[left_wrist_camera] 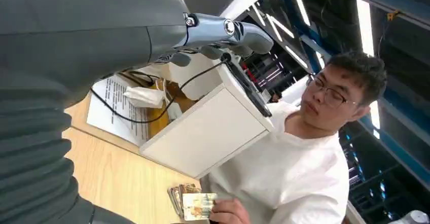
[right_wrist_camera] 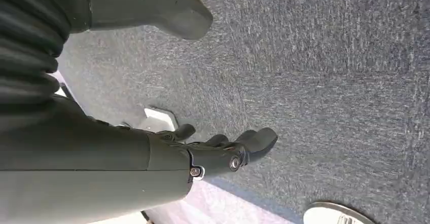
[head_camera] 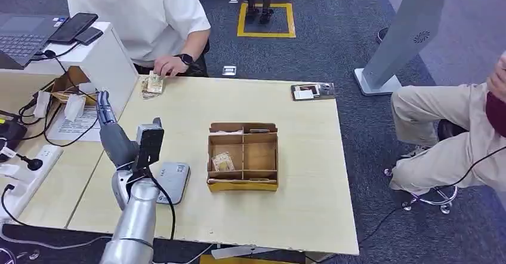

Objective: Pass the card to the sensor for recognition and then transmit it.

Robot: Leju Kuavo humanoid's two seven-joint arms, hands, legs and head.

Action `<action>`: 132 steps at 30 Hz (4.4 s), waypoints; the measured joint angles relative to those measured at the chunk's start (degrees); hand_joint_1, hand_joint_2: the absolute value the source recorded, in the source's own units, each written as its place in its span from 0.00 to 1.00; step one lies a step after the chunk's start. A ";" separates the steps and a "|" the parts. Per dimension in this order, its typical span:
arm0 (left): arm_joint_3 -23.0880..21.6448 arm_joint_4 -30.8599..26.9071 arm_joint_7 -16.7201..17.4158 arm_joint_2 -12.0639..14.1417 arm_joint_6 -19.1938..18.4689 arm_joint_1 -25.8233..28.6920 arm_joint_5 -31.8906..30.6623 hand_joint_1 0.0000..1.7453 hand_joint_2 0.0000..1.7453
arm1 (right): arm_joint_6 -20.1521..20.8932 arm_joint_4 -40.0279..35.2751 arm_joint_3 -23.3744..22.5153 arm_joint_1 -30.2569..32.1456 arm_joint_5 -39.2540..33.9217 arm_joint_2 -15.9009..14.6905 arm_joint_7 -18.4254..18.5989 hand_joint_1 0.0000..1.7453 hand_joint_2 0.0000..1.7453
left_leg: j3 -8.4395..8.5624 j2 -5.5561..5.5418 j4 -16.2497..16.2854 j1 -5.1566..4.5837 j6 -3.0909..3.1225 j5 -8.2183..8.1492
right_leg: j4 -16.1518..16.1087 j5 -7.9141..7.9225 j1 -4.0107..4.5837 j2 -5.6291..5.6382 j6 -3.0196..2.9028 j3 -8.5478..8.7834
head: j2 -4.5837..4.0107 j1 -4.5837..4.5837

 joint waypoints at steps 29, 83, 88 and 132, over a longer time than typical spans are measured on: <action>-26.43 -30.29 -10.58 4.37 -5.32 23.40 25.27 0.00 1.00 | 0.00 0.00 -3.01 1.17 -2.99 -1.42 -1.20 0.00 1.00 | -0.06 -0.01 0.00 0.00 0.01 -0.04 | -0.01 -0.03 0.00 -0.02 0.00 -0.05 | 0.02 0.00; -52.44 -16.41 2.69 12.37 -1.75 16.61 -12.01 0.00 1.00 | 0.00 -0.02 -2.45 1.01 -2.86 -1.03 -1.27 0.00 1.00 | -0.08 0.00 0.00 0.00 0.01 -0.04 | -0.01 -0.03 0.00 -0.01 0.01 -0.08 | 0.00 0.00; -52.44 -14.09 5.53 12.04 -0.83 15.94 -17.10 0.00 1.00 | 0.00 -0.02 -2.27 0.99 -2.84 -1.01 -1.09 0.00 1.00 | -0.08 0.00 0.00 0.00 0.01 -0.04 | -0.01 -0.03 0.00 -0.01 0.01 -0.08 | 0.00 0.00; -50.39 -3.95 23.50 10.60 -1.01 13.99 -41.86 0.00 1.00 | 0.00 -0.02 -2.23 1.04 -4.31 -0.94 -0.66 0.00 1.00 | -0.09 -0.01 0.00 0.00 0.01 -0.04 | -0.01 -0.03 0.00 -0.02 0.01 -0.08 | 0.00 0.00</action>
